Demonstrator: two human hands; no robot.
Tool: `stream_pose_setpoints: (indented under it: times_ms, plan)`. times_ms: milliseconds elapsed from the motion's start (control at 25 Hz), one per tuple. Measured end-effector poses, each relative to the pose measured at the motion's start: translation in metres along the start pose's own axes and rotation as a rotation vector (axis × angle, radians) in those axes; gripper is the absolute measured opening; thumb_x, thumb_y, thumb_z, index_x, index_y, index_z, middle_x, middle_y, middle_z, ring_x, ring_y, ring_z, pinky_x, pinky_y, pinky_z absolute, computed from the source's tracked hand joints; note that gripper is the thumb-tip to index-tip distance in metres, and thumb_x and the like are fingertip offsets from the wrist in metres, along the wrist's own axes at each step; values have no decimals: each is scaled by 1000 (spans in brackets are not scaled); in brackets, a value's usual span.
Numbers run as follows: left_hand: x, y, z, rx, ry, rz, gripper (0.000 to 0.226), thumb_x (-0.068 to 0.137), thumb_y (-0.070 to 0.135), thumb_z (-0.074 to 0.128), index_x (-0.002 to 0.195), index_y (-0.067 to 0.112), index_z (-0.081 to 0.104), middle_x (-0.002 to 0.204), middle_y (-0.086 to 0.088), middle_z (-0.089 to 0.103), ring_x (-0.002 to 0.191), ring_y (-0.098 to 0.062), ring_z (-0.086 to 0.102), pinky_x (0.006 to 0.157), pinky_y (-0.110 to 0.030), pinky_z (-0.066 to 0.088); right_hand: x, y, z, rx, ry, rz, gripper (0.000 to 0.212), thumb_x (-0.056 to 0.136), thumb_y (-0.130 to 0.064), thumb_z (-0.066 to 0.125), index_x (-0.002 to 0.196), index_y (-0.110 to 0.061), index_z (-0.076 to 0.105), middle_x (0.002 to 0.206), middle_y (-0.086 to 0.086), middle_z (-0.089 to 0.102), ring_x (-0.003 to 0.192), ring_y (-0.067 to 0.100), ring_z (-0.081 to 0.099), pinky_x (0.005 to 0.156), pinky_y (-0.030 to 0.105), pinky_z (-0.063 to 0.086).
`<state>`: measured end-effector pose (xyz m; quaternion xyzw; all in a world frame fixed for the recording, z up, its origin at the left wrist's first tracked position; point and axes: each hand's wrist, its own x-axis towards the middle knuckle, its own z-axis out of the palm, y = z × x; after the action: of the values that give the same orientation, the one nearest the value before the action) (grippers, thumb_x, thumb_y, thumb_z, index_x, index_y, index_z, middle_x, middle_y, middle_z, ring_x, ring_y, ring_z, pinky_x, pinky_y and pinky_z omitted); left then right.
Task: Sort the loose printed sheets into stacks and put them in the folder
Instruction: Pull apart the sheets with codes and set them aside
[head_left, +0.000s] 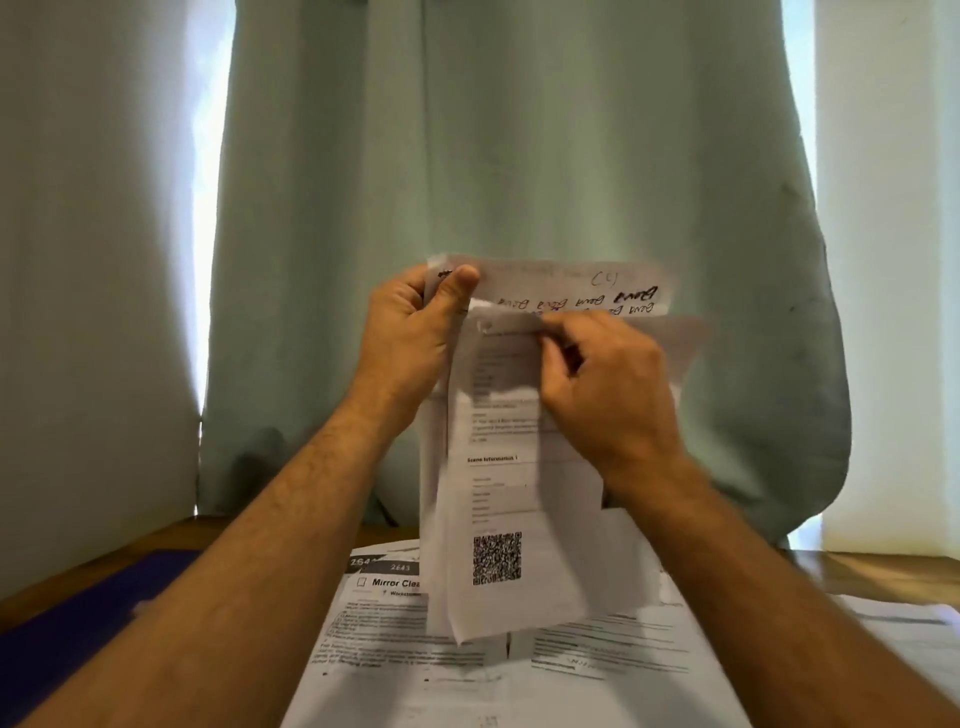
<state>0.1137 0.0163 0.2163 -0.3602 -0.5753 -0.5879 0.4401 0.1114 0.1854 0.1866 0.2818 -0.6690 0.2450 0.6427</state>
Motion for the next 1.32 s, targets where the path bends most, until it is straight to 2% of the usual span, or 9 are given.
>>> stream_pose_setpoints:
  times_ms: [120, 240, 400, 640, 680, 800, 1000, 1200, 1320]
  plan:
    - [-5, -5, 13, -55, -24, -109, 32, 100, 31, 58, 73, 32, 74, 70, 8, 71, 65, -7, 66, 60, -23, 55, 13, 1, -12, -66, -4, -29, 15, 90, -15, 60, 99, -10, 72, 87, 5, 69, 74, 18, 60, 73, 33, 52]
    - [-17, -24, 25, -170, 7, -295, 30, 105, 34, 49, 91, 26, 74, 87, -7, 77, 78, -22, 74, 68, -36, 61, 13, 9, -16, -118, -93, -31, 21, 91, -17, 59, 106, -13, 72, 91, 4, 70, 77, 16, 60, 78, 28, 51]
    - [-40, -64, 27, -232, 43, -609, 44, 105, 46, 45, 117, 10, 67, 97, -17, 77, 86, -33, 76, 69, -42, 62, -2, 24, -7, -146, -236, 56, 21, 88, -18, 58, 101, -17, 74, 89, 6, 73, 77, 22, 63, 76, 36, 54]
    - [-96, -138, 21, -201, 90, -954, 45, 104, 47, 46, 113, 10, 70, 96, -20, 76, 89, -40, 74, 82, -56, 59, -69, 61, 42, -185, -583, 299, 24, 93, -27, 50, 94, -17, 71, 86, 4, 72, 76, 24, 65, 73, 37, 56]
    - [-107, -149, 20, -184, 87, -992, 45, 104, 48, 45, 111, 11, 71, 95, -19, 77, 88, -39, 75, 79, -55, 61, -81, 67, 51, -188, -623, 332, 25, 94, -30, 50, 96, -18, 72, 89, 4, 73, 79, 25, 65, 75, 35, 55]
    - [-131, -178, 14, -159, 88, -1057, 45, 105, 46, 41, 109, 13, 71, 92, -17, 78, 83, -35, 76, 64, -43, 62, -113, 80, 76, -157, -696, 422, 25, 96, -34, 52, 102, -21, 73, 95, 0, 74, 84, 22, 66, 79, 32, 54]
    - [-148, -197, 11, -189, 50, -1113, 41, 106, 39, 44, 110, 11, 73, 99, -19, 77, 89, -36, 75, 77, -47, 63, -142, 94, 101, -94, -724, 561, 16, 94, -31, 59, 101, -27, 72, 98, -4, 73, 85, 15, 67, 83, 36, 57]
    - [-165, -204, 10, -349, 74, -1118, 47, 98, 26, 36, 120, -2, 67, 118, -30, 68, 115, -48, 63, 102, -61, 48, -155, 92, 104, -33, -734, 622, 14, 95, -35, 60, 100, -28, 71, 97, -8, 72, 86, 10, 65, 84, 28, 56]
    - [-169, -196, 19, -287, 8, -1073, 35, 96, 18, 44, 120, 5, 66, 112, -27, 71, 105, -45, 68, 96, -61, 53, -161, 88, 98, -47, -721, 638, 17, 97, -35, 57, 105, -28, 71, 99, -7, 72, 86, 9, 64, 82, 24, 53]
